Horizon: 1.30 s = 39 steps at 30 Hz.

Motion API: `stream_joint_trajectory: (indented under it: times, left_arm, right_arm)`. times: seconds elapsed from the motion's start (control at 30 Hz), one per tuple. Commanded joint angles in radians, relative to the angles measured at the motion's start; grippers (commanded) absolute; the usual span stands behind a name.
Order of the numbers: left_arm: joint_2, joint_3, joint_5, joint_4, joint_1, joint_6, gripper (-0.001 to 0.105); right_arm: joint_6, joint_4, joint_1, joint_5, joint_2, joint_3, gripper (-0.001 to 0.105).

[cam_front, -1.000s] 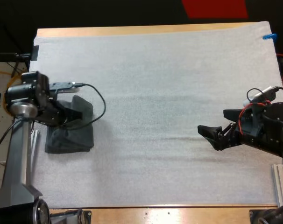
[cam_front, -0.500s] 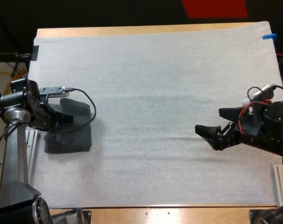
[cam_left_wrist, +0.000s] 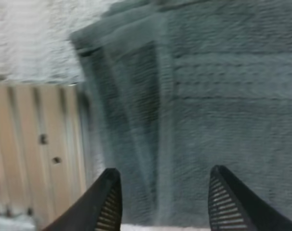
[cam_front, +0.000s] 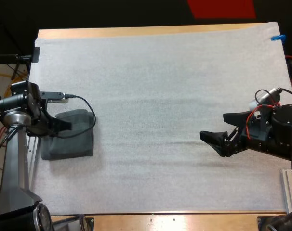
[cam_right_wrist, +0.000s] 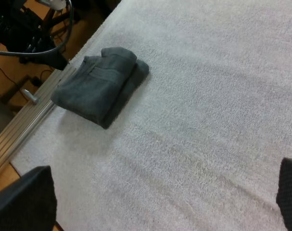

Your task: Pick towel from pile fold and stack

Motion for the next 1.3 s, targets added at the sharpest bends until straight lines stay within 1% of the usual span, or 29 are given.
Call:
stream_joint_trajectory:
  times: [0.0, 0.13, 0.23, 0.3, 0.37, 0.43, 0.47, 0.5, 0.53, 0.57, 0.6, 0.67, 0.73, 0.8, 0.87, 0.93, 1.03, 1.07, 1.1, 1.13, 1.2, 1.27]
  left_arm:
    - [-0.009, -0.007, -0.023, 0.003, 0.001, -0.001, 0.041]
    - [-0.065, -0.017, 0.012, 0.004, -0.006, -0.017, 0.041]
    - [-0.142, -0.016, 0.053, 0.003, -0.035, -0.017, 0.041]
    - [-0.202, -0.016, 0.085, 0.003, -0.062, -0.017, 0.041]
    - [-0.275, -0.016, 0.133, 0.003, -0.113, -0.018, 0.041]
    - [-0.341, -0.016, 0.172, 0.0, -0.159, -0.047, 0.041]
    - [-0.376, -0.016, 0.209, 0.0, -0.191, -0.065, 0.041]
    - [-0.393, -0.016, 0.232, -0.001, -0.213, -0.076, 0.041]
    - [-0.431, -0.016, 0.28, -0.011, -0.251, -0.102, 0.041]
    - [-0.461, -0.016, 0.311, -0.028, -0.286, -0.126, 0.041]
    - [-0.477, -0.016, 0.315, -0.039, -0.304, -0.142, 0.041]
    - [-0.517, -0.016, 0.313, -0.082, -0.364, -0.167, 0.041]
    - [-0.541, -0.016, 0.296, -0.101, -0.397, -0.172, 0.041]
    - [-0.553, -0.016, 0.271, -0.104, -0.409, -0.174, 0.041]
    - [-0.561, -0.016, 0.223, -0.095, -0.409, -0.174, 0.041]
    - [-0.564, -0.016, 0.173, -0.09, -0.4, -0.156, 0.041]
    - [-0.566, -0.016, 0.148, -0.073, -0.372, -0.117, 0.041]
    - [-0.566, -0.016, 0.147, -0.063, -0.356, -0.105, 0.041]
    - [-0.566, -0.016, 0.147, -0.054, -0.344, -0.099, 0.041]
    - [-0.569, -0.016, 0.144, -0.037, -0.321, -0.086, 0.041]
    - [-0.592, -0.016, 0.139, -0.012, -0.294, -0.068, 0.041]
    - [-0.62, -0.016, 0.137, 0.001, -0.276, -0.073, 0.041]
  right_arm:
    - [-0.004, -0.014, 0.001, -0.015, -0.001, -0.005, 0.09]
    - [-0.004, -0.014, 0.001, -0.04, -0.001, -0.005, 0.09]
    - [-0.002, -0.014, 0.001, -0.056, -0.001, -0.005, 0.09]
    - [0.018, -0.014, 0.001, -0.056, -0.001, -0.005, 0.09]
    - [0.038, -0.018, 0.001, -0.056, -0.001, -0.005, 0.09]
    - [0.039, -0.026, 0.001, -0.056, -0.001, -0.005, 0.09]
    - [0.041, -0.036, 0.001, -0.052, -0.001, -0.005, 0.09]
    - [0.042, -0.047, 0.001, -0.041, 0.0, -0.005, 0.09]
    - [0.041, -0.068, 0.001, -0.017, 0.002, -0.005, 0.09]
    - [0.041, -0.084, 0.001, 0.013, 0.006, -0.005, 0.09]
    - [0.041, -0.09, -0.001, 0.027, 0.009, -0.007, 0.09]
    - [0.041, -0.106, -0.028, 0.066, 0.031, -0.011, 0.09]
    - [0.041, -0.109, -0.071, 0.066, 0.056, -0.014, 0.09]
    - [0.041, -0.099, -0.135, 0.066, 0.08, -0.021, 0.09]
    - [0.019, -0.072, -0.232, 0.066, 0.098, -0.033, 0.09]
    - [-0.028, -0.052, -0.308, 0.068, 0.096, -0.039, 0.09]
    - [-0.037, -0.022, -0.39, 0.102, 0.076, -0.047, 0.09]
    - [-0.055, -0.01, -0.414, 0.11, 0.066, -0.048, 0.09]
    - [-0.075, 0.0, -0.425, 0.12, 0.059, -0.048, 0.09]
    - [-0.109, 0.026, -0.438, 0.146, 0.043, -0.048, 0.09]
    - [-0.144, 0.072, -0.442, 0.196, 0.015, -0.048, 0.09]
    - [-0.178, 0.132, -0.442, 0.273, -0.019, -0.048, 0.09]
